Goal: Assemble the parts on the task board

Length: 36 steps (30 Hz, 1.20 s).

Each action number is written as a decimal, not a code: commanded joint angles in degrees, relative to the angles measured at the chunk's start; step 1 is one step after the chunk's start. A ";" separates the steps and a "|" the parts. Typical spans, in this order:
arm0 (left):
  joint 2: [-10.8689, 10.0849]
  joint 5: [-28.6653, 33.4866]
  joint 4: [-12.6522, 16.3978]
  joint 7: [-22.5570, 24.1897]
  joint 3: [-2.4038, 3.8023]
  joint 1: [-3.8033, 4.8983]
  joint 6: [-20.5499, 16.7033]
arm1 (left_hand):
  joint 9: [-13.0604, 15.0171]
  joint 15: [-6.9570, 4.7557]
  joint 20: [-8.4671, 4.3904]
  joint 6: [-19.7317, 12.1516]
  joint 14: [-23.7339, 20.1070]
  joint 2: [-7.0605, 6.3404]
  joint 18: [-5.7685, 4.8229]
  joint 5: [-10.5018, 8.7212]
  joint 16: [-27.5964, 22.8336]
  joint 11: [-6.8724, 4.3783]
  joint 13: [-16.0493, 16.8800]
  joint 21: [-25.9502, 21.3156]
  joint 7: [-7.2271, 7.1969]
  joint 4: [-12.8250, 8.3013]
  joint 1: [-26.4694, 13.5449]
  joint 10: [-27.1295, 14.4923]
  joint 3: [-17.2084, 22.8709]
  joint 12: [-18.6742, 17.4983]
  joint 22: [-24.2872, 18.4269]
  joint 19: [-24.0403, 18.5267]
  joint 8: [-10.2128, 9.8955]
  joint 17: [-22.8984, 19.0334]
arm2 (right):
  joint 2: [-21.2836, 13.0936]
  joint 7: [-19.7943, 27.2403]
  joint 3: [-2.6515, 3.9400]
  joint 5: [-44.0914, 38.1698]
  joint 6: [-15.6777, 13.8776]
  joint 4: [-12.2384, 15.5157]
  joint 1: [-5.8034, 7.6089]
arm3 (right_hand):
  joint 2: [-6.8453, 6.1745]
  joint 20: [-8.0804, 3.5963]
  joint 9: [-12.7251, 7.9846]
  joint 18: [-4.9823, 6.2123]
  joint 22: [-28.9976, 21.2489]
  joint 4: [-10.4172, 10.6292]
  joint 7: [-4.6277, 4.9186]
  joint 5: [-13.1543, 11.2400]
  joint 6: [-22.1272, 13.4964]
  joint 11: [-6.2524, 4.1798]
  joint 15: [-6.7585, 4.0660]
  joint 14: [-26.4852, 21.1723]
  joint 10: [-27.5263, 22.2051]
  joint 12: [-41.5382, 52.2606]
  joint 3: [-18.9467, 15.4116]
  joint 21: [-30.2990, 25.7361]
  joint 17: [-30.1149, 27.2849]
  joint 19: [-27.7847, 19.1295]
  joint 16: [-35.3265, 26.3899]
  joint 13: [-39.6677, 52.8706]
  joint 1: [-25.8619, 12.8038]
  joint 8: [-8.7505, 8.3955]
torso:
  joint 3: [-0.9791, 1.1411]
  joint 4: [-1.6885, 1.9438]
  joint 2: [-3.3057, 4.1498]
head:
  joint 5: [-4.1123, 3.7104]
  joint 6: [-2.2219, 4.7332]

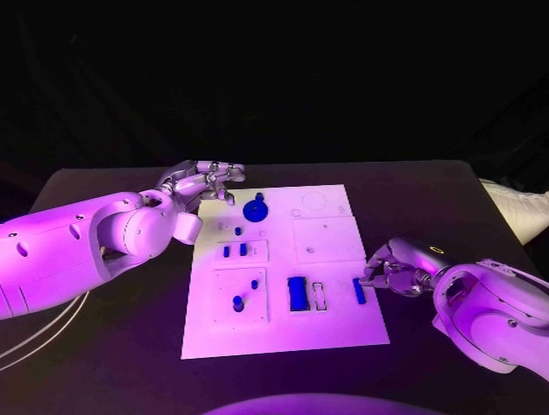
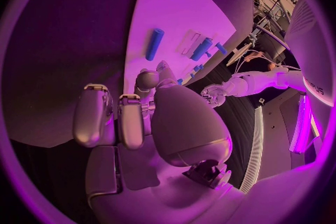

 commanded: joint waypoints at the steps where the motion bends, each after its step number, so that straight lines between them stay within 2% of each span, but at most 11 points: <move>1: 0.11 -0.16 0.05 0.37 0.01 0.00 0.91 | -0.06 0.05 0.20 -0.41 -0.13 0.50 0.63 -0.07 0.21 0.11 -0.08 -0.17 0.01 0.03 0.00 -0.35 -0.43 0.21 -0.07 0.40 0.24 -0.07 | -0.04 -1.61 -0.14 -1.36 3.73 -0.39 -0.29 | -0.21 0.32 -0.21 0.50 -0.04 0.57 0.06 -0.32 0.73 0.01 0.37 3.56 0.17 -0.07 -0.19 -0.30 3.37 0.00 -0.25 -0.10 -0.97 -0.32 | 0.03 -0.04 -0.03 | -0.20 0.00; 4: 0.14 -0.16 0.01 0.34 0.01 -0.01 0.89 | -0.06 0.05 0.20 -0.41 -0.13 0.50 0.63 -0.07 0.21 0.11 -0.08 -0.17 0.01 0.03 0.00 -0.35 -0.43 0.21 -0.07 0.40 0.24 -0.07 | 0.14 -1.83 -0.32 -1.33 4.50 -0.60 -0.43 | -0.78 0.30 -0.50 0.52 -0.10 1.41 -0.03 0.43 1.25 -0.05 0.33 3.57 0.41 -0.06 -0.78 -0.37 3.35 0.00 -0.31 -0.21 -1.92 -0.51 | -0.02 0.00 -0.04 | -0.50 0.06; 9: 0.19 -0.16 0.01 0.29 -0.01 -0.03 0.99 | -0.06 0.05 0.20 -0.41 -0.13 0.50 0.63 -0.07 0.21 0.11 -0.08 -0.17 0.01 0.03 0.00 -0.35 -0.43 0.21 -0.07 0.40 0.24 -0.07 | 0.63 -2.24 -0.53 -2.76 5.64 -1.09 -0.57 | -0.93 0.25 -0.63 0.50 -0.02 1.90 -0.20 0.67 1.91 -0.15 0.27 3.60 0.73 0.49 -1.00 -0.34 3.43 0.05 -0.28 0.07 -2.28 -0.46 | -0.05 0.07 -0.01 | -0.49 -0.02; 17: 0.14 -0.16 0.04 0.26 -0.01 -0.03 1.01 | -0.06 0.05 0.20 -0.41 -0.13 0.50 0.63 -0.07 0.21 0.11 -0.08 -0.17 0.01 0.03 0.00 -0.35 -0.43 0.21 -0.07 0.40 0.24 -0.07 | 1.75 -2.39 -0.73 -3.90 6.07 -1.16 -0.78 | -1.13 0.20 -0.68 0.51 -0.07 2.21 -0.31 0.39 2.33 -0.23 0.20 3.60 0.87 0.64 -1.20 -0.38 3.42 0.05 -0.31 0.13 -2.52 -0.41 | -0.04 0.00 0.02 | -0.31 -0.12; 27: 0.08 -0.16 0.07 0.18 -0.01 -0.03 0.98 | -0.06 0.05 0.20 -0.41 -0.13 0.50 0.63 -0.07 0.21 0.11 -0.08 -0.17 0.01 0.03 0.00 -0.35 -0.43 0.21 -0.07 0.40 0.24 -0.07 | 2.43 -2.43 -0.77 -4.79 5.52 -0.81 -0.85 | -1.10 0.13 -0.72 0.50 -0.01 2.80 -0.46 0.22 2.85 -0.34 0.12 3.62 1.08 1.00 -1.37 -0.37 3.45 0.09 -0.32 0.32 -2.97 -0.33 | -0.04 -0.05 0.00 | -0.07 -0.27; 36: 0.08 -0.16 0.03 0.10 -0.01 -0.03 1.02 | -0.06 0.05 0.20 -0.41 -0.13 0.50 0.63 -0.07 0.21 0.11 -0.08 -0.17 0.01 0.03 0.00 -0.35 -0.43 0.21 -0.07 0.40 0.24 -0.07 | 3.61 -2.47 -0.77 -5.47 3.28 0.20 -0.89 | -1.07 0.08 -0.72 0.49 0.09 3.14 -0.57 0.32 3.17 -0.42 0.05 3.64 1.37 1.75 -1.45 -0.32 3.54 0.14 -0.27 0.79 -3.20 -0.25 | -0.03 0.00 -0.04 | -0.04 -0.27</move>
